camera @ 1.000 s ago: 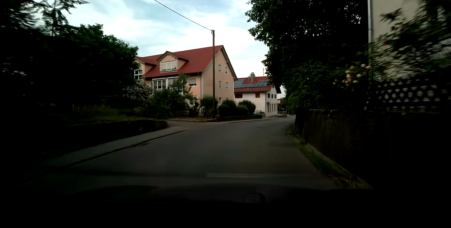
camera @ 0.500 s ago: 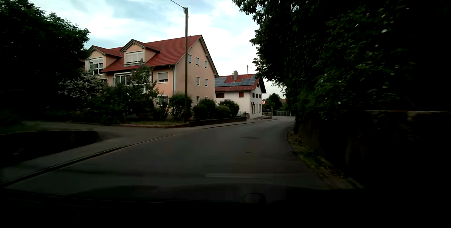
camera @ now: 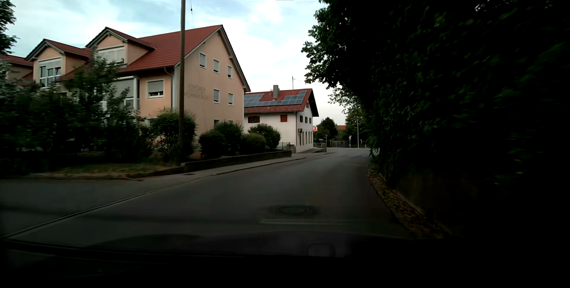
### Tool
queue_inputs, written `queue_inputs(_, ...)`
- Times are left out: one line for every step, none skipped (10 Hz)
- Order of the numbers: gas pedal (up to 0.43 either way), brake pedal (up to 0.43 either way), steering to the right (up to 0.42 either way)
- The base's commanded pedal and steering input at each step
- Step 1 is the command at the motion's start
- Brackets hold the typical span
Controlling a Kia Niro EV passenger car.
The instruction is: Follow the waypoints while adhering to traffic rules and regulations
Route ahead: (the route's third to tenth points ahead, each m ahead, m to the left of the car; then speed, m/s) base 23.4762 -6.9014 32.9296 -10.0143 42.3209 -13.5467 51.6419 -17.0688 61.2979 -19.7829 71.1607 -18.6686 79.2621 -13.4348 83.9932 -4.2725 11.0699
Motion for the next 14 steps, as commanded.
queue_inputs(0.028,0.006,0.065)
queue_inputs(0.028,0.006,0.067)
queue_inputs(0.028,0.006,0.067)
queue_inputs(0.028,0.006,0.068)
queue_inputs(0.028,0.012,0.068)
queue_inputs(0.028,0.006,0.068)
queue_inputs(0.028,0.006,0.068)
queue_inputs(0.028,0.006,0.068)
queue_inputs(0.028,0.006,0.068)
queue_inputs(0.028,0.006,0.068)
queue_inputs(0.020,0.006,0.068)
queue_inputs(0.000,0.006,0.064)
queue_inputs(0.000,0.006,0.058)
queue_inputs(0.000,0.006,0.055)
